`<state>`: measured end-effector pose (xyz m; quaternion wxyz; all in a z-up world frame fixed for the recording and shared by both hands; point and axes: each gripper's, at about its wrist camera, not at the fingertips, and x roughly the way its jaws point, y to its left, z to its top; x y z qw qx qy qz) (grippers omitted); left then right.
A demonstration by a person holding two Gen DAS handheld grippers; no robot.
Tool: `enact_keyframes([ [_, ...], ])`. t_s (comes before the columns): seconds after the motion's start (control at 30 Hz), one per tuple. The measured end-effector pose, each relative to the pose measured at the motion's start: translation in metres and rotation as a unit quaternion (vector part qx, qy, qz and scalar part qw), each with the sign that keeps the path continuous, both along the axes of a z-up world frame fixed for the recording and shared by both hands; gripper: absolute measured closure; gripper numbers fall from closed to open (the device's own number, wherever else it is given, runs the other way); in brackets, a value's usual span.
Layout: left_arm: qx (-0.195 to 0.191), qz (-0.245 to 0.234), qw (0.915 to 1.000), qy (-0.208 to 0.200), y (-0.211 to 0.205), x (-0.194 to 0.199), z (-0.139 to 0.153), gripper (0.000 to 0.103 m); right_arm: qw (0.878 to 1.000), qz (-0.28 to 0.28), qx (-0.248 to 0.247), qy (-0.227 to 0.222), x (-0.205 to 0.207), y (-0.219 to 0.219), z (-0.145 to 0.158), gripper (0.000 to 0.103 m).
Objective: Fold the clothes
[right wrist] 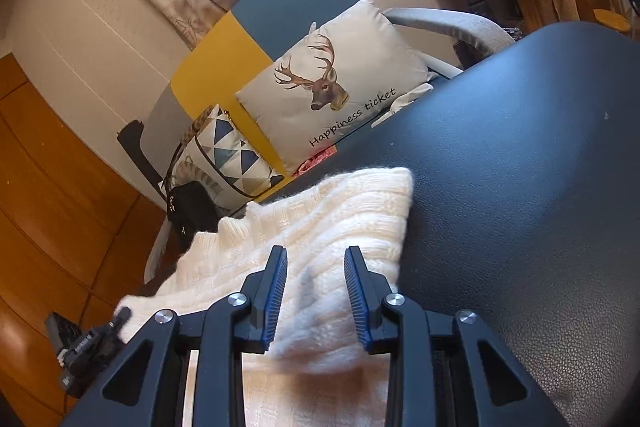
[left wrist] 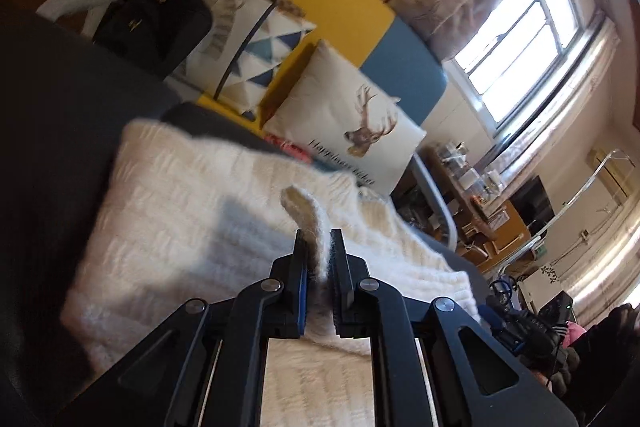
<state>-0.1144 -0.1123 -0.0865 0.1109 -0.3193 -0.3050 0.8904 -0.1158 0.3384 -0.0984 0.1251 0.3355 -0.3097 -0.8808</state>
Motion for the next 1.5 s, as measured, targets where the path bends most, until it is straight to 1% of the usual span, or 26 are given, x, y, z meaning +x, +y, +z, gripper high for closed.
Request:
enact_keyframes([
  [0.07, 0.006, 0.003, 0.9998, -0.021, 0.000, -0.001, -0.014, 0.094, 1.000, 0.008, -0.006, -0.004, -0.009, -0.003, -0.001, 0.073],
  [0.17, 0.024, 0.012, 0.9988, -0.042, -0.003, -0.004, -0.028, 0.092, 0.999, 0.028, 0.002, -0.016, -0.026, -0.012, -0.004, 0.073],
  [0.23, 0.023, 0.010, 0.9984, -0.050, -0.003, -0.007, -0.030, 0.090, 0.998, 0.024, 0.045, -0.038, -0.034, -0.015, -0.009, 0.074],
  [0.27, 0.018, 0.005, 0.9986, -0.050, 0.000, -0.007, -0.030, 0.087, 0.996, 0.017, 0.073, -0.050, -0.036, -0.016, -0.011, 0.077],
  [0.3, 0.012, 0.000, 0.9987, -0.049, 0.002, -0.007, -0.030, 0.084, 0.994, 0.007, 0.096, -0.058, -0.037, -0.014, -0.014, 0.086],
  [0.33, 0.007, -0.002, 0.9988, -0.049, 0.004, -0.007, -0.030, 0.083, 0.992, -0.008, 0.112, -0.063, -0.036, -0.008, -0.016, 0.089],
  [0.37, 0.003, -0.005, 0.9988, -0.048, 0.006, -0.008, -0.030, 0.081, 0.989, -0.022, 0.128, -0.068, -0.035, -0.003, -0.019, 0.085],
  [0.4, -0.001, -0.007, 0.9988, -0.048, 0.008, -0.008, -0.030, 0.081, 0.990, -0.028, 0.120, -0.069, -0.033, 0.004, -0.021, 0.081],
  [0.5, 0.022, -0.007, 0.9988, -0.043, 0.002, -0.006, -0.033, 0.081, 0.998, -0.021, 0.022, -0.056, -0.020, 0.030, -0.022, 0.080],
  [0.53, 0.025, -0.007, 0.9988, -0.042, 0.001, -0.006, -0.033, 0.081, 0.999, -0.023, 0.008, -0.041, -0.011, 0.035, -0.017, 0.078],
  [0.57, 0.027, -0.007, 0.9987, -0.042, 0.000, -0.006, -0.033, 0.081, 0.999, -0.020, 0.000, -0.027, -0.003, 0.038, -0.012, 0.073],
  [0.6, 0.027, -0.007, 0.9988, -0.041, 0.000, -0.006, -0.033, 0.081, 1.000, -0.012, -0.004, -0.015, 0.005, 0.039, -0.008, 0.073],
  [0.73, 0.036, -0.005, 0.9987, -0.036, -0.002, -0.005, -0.034, 0.081, 0.999, 0.031, 0.008, -0.001, 0.021, 0.027, 0.001, 0.073],
  [0.8, 0.041, -0.004, 0.9986, -0.034, -0.004, -0.004, -0.034, 0.081, 0.998, 0.057, 0.019, -0.004, 0.018, 0.013, 0.001, 0.073],
  [0.87, 0.038, -0.003, 0.9986, -0.036, -0.003, -0.004, -0.033, 0.081, 0.997, 0.068, 0.035, -0.017, 0.013, 0.003, -0.006, 0.073],
  [0.9, 0.036, -0.003, 0.9987, -0.037, -0.002, -0.004, -0.033, 0.081, 0.996, 0.064, 0.050, -0.032, 0.010, 0.000, -0.012, 0.079],
  [0.93, 0.034, -0.003, 0.9987, -0.038, -0.001, -0.004, -0.033, 0.081, 0.995, 0.050, 0.068, -0.055, 0.007, 0.001, -0.020, 0.081],
  [0.97, 0.031, -0.003, 0.9988, -0.039, -0.001, -0.005, -0.033, 0.081, 0.995, 0.034, 0.065, -0.069, 0.005, 0.007, -0.028, 0.097],
  [1.0, 0.028, -0.002, 0.9988, -0.039, 0.000, -0.005, -0.033, 0.081, 0.996, 0.021, 0.038, -0.073, 0.006, 0.015, -0.032, 0.098],
  [1.07, 0.029, -0.003, 0.9988, -0.040, 0.000, -0.005, -0.034, 0.081, 0.997, 0.011, -0.011, -0.078, 0.007, 0.025, -0.032, 0.096],
  [1.1, 0.031, -0.003, 0.9987, -0.039, 0.000, -0.005, -0.034, 0.081, 0.998, 0.011, -0.018, -0.065, 0.007, 0.026, -0.026, 0.087],
  [1.17, 0.034, -0.003, 0.9987, -0.039, -0.001, -0.004, -0.034, 0.081, 0.999, 0.012, -0.023, -0.024, 0.006, 0.025, -0.011, 0.079],
  [1.2, 0.034, -0.003, 0.9987, -0.038, -0.001, -0.004, -0.034, 0.081, 1.000, 0.016, -0.018, -0.014, 0.000, 0.023, -0.005, 0.079],
  [1.27, 0.034, -0.003, 0.9987, -0.038, -0.001, -0.004, -0.035, 0.081, 1.000, 0.024, -0.004, -0.014, -0.016, 0.018, -0.001, 0.079],
  [1.43, 0.034, -0.001, 0.9987, -0.038, -0.001, -0.004, -0.035, 0.081, 0.999, 0.017, 0.015, -0.035, -0.048, 0.018, -0.019, 0.079],
  [1.5, 0.032, -0.001, 0.9987, -0.039, -0.001, -0.005, -0.035, 0.081, 0.999, 0.014, 0.022, -0.044, -0.061, 0.018, -0.026, 0.087],
])
